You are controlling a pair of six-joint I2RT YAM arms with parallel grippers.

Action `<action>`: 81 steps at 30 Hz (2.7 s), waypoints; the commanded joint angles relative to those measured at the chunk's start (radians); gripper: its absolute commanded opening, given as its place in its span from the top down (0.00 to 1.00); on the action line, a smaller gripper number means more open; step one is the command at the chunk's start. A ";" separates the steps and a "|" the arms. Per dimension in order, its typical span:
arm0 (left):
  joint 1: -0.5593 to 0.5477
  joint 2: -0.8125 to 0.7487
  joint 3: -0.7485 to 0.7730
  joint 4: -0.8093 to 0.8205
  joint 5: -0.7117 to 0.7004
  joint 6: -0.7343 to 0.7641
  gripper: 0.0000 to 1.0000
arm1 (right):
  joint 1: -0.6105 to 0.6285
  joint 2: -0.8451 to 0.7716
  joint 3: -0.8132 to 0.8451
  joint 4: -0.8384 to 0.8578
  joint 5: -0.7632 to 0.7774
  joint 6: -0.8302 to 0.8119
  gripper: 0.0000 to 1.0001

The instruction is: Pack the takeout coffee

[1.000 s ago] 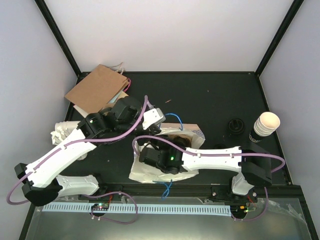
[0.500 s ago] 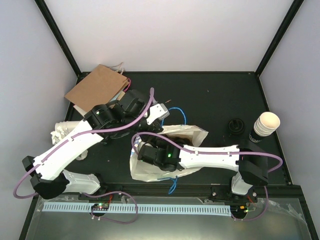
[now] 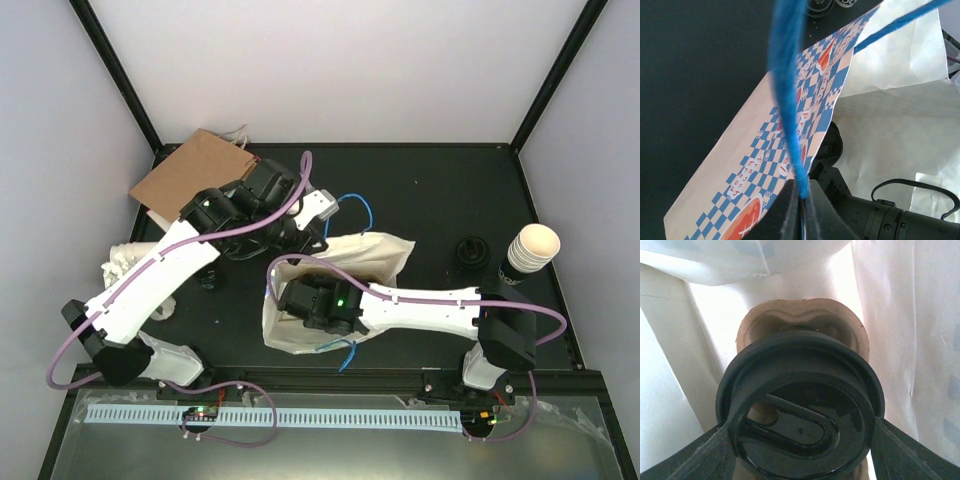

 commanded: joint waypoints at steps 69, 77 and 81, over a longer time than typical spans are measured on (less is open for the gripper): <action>0.317 -0.444 -0.253 0.092 -0.131 -0.151 0.16 | -0.332 0.393 0.299 -0.324 -0.423 0.048 0.45; 0.317 -0.444 -0.262 0.108 -0.122 -0.150 0.16 | -0.367 0.361 0.240 -0.277 -0.591 -0.008 0.45; 0.317 -0.446 -0.267 0.117 -0.119 -0.151 0.16 | -0.381 0.399 0.267 -0.331 -0.602 -0.010 0.45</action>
